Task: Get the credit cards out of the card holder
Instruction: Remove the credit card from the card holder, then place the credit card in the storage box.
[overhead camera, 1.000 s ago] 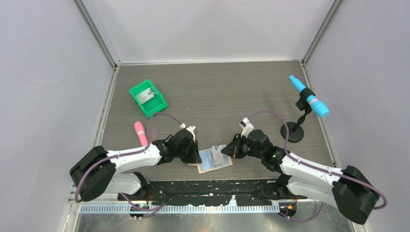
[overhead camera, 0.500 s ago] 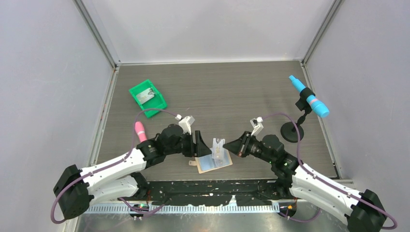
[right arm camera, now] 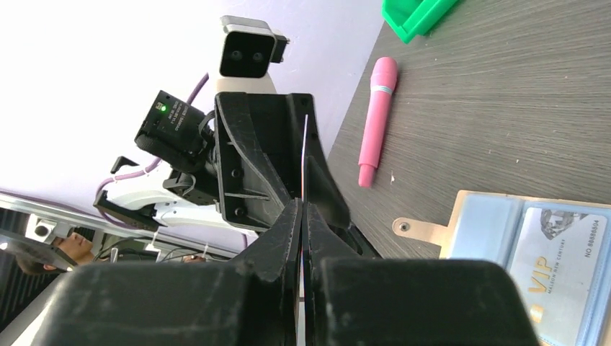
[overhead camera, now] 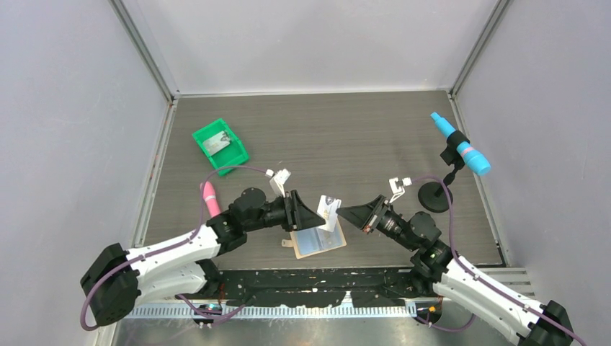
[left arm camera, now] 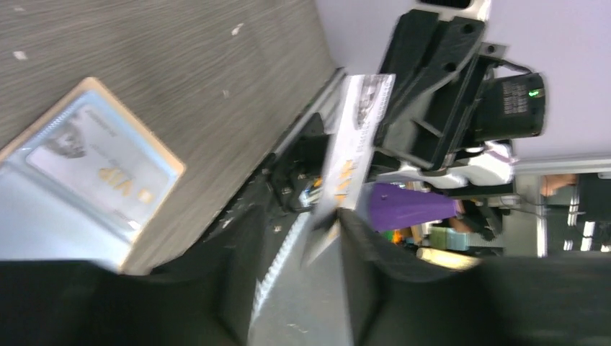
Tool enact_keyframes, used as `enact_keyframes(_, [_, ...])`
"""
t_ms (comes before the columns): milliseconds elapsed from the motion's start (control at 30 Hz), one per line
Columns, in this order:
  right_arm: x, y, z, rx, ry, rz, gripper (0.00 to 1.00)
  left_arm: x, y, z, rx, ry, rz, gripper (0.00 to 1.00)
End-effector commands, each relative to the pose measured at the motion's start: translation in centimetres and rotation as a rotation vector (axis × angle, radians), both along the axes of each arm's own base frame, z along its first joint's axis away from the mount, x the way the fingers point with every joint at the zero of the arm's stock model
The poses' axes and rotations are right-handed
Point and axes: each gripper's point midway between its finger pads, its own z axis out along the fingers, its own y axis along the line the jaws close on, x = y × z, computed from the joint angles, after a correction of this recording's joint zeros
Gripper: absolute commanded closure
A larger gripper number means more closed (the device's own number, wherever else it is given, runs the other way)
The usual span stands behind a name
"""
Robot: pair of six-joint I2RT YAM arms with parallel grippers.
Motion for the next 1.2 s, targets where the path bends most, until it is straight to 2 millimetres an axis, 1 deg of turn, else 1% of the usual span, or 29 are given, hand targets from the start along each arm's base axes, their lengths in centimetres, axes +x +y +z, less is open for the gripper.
enact_keyframes(0, [-0.3, 0.1, 1.6, 0.063, -0.031, 0.018, 0.95, -0.5, -1.0, 4.2, -0.17, -0.062, -0.048, 0.72])
enact_keyframes(33, [-0.4, 0.2, 1.4, 0.052, -0.036, 0.023, 0.94, -0.6, -0.9, 4.1, -0.169, -0.063, -0.048, 0.83])
enact_keyframes(67, [-0.8, 0.4, 1.4, 0.045, -0.043, 0.046, 0.92, -0.7, -0.7, 3.8, -0.164, -0.059, -0.046, 0.91])
enact_keyframes(100, [-0.8, 0.5, 1.1, 0.016, -0.068, 0.056, 0.88, -0.8, -0.4, 3.5, -0.162, -0.059, -0.044, 0.97])
enact_keyframes(133, [-1.2, 0.7, 0.9, -0.022, -0.074, 0.083, 0.85, -1.0, -0.2, 3.2, -0.162, -0.06, -0.043, 1.0])
enact_keyframes(167, [-1.2, 0.8, 0.5, -0.076, -0.111, 0.093, 0.79, -1.2, 0.1, 2.7, -0.155, -0.057, -0.039, 1.0])
enact_keyframes(200, [-1.6, 0.9, 0.0, -0.136, -0.102, 0.118, 0.76, -1.3, 0.4, 2.2, -0.144, -0.055, -0.036, 1.0])
enact_keyframes(233, [-1.6, 0.7, -0.4, -0.193, -0.143, 0.121, 0.69, -1.5, 0.8, 1.8, -0.134, -0.056, -0.035, 1.0])
enact_keyframes(267, [-1.7, 0.4, -1.1, -0.251, -0.119, 0.127, 0.61, -1.7, 1.1, 1.3, -0.119, -0.055, -0.033, 1.0])
enact_keyframes(300, [-1.8, 0.1, -1.2, -0.29, -0.162, 0.132, 0.57, -1.9, 1.4, 1.0, -0.101, -0.056, -0.036, 1.0])
enact_keyframes(333, [-2.0, -0.3, -1.5, -0.335, -0.149, 0.137, 0.49, -2.2, 1.6, 0.6, -0.078, -0.064, -0.046, 1.0])
enact_keyframes(400, [-2.3, -1.3, -1.7, -0.414, -0.191, 0.135, 0.42, -2.7, 2.2, -0.2, -0.015, -0.073, -0.068, 1.0])
enact_keyframes(433, [-2.7, -1.4, -1.8, -0.433, -0.194, 0.158, 0.4, -2.9, 2.4, -0.3, 0.007, -0.081, -0.082, 1.0])
enact_keyframes(467, [-2.8, -1.4, -1.0, -0.449, -0.239, 0.172, 0.38, -3.4, 2.6, -0.2, 0.018, -0.094, -0.109, 1.0])
enact_keyframes(500, [-3.2, -1.4, -1.2, -0.469, -0.237, 0.199, 0.38, -3.7, 2.7, 0.0, 0.026, -0.109, -0.132, 1.0])
enact_keyframes(567, [-3.3, -1.1, -0.8, -0.494, -0.266, 0.236, 0.37, -4.3, 2.9, 0.2, 0.054, -0.117, -0.171, 1.0])
enact_keyframes(600, [-3.2, -0.8, -0.8, -0.508, -0.271, 0.257, 0.37, -4.7, 3.0, 0.4, 0.061, -0.129, -0.198, 1.0])
enact_keyframes(667, [-3.6, 0.1, -0.3, -0.498, -0.282, 0.325, 0.37, -5.3, 2.9, 0.9, 0.057, -0.13, -0.241, 1.0])
enact_keyframes(700, [-4.2, 0.7, 0.3, -0.47, -0.304, 0.374, 0.37, -5.6, 2.8, 1.0, 0.048, -0.13, -0.261, 1.0])
enact_keyframes(733, [-4.2, 1.2, 0.1, -0.468, -0.289, 0.398, 0.36, -5.8, 2.7, 1.1, 0.043, -0.131, -0.278, 1.0])
enact_keyframes(767, [-4.5, 1.6, 0.4, -0.444, -0.304, 0.429, 0.36, -6.0, 2.6, 1.2, 0.042, -0.131, -0.29, 1.0])
enact_keyframes(800, [-4.5, 2.0, 0.2, -0.438, -0.292, 0.447, 0.37, -6.1, 2.6, 1.3, 0.043, -0.133, -0.301, 1.0])
enact_keyframes(833, [-4.8, 2.3, 0.5, -0.419, -0.306, 0.474, 0.37, -6.1, 2.5, 1.2, 0.045, -0.132, -0.309, 1.0])
enact_keyframes(933, [-4.7, 2.8, -0.2, -0.434, -0.302, 0.516, 0.36, -6.4, 2.4, 1.3, 0.043, -0.129, -0.334, 1.0])
enact_keyframes(1000, [-4.7, 3.2, -0.3, -0.429, -0.305, 0.541, 0.37, -6.4, 2.3, 1.2, 0.045, -0.129, -0.337, 1.0])
enact_keyframes(1033, [-4.6, 3.5, -0.5, -0.427, -0.294, 0.552, 0.38, -6.4, 2.3, 1.0, 0.05, -0.127, -0.337, 1.0])
enact_keyframes(1067, [-4.8, 3.7, -0.4, -0.412, -0.302, 0.57, 0.39, -6.3, 2.3, 0.9, 0.053, -0.125, -0.335, 1.0])
enact_keyframes(1133, [-4.8, 4.0, -0.3, -0.391, -0.303, 0.584, 0.46, -6.3, 2.3, 0.9, 0.054, -0.123, -0.339, 1.0])
enact_keyframes(1167, [-4.8, 4.2, -0.3, -0.379, -0.302, 0.585, 0.53, -6.3, 2.3, 0.9, 0.055, -0.121, -0.34, 1.0])
